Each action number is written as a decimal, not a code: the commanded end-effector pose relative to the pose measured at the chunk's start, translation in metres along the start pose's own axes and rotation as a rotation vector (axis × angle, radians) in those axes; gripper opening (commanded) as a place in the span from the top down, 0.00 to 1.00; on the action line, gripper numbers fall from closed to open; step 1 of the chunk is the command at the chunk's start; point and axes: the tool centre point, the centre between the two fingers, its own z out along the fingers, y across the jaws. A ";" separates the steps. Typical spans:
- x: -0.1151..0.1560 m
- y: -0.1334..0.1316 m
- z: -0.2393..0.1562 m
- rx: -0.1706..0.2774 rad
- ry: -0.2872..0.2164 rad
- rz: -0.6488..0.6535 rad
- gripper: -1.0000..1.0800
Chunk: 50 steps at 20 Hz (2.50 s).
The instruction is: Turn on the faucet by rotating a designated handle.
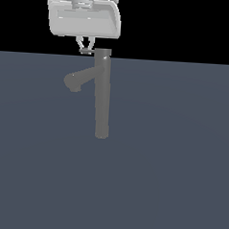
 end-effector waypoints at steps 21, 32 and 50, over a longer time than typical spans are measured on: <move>-0.056 0.015 0.000 0.000 0.002 0.002 1.00; -0.065 0.046 0.000 0.002 0.006 0.004 1.00; -0.066 0.071 0.000 0.003 -0.012 -0.054 1.00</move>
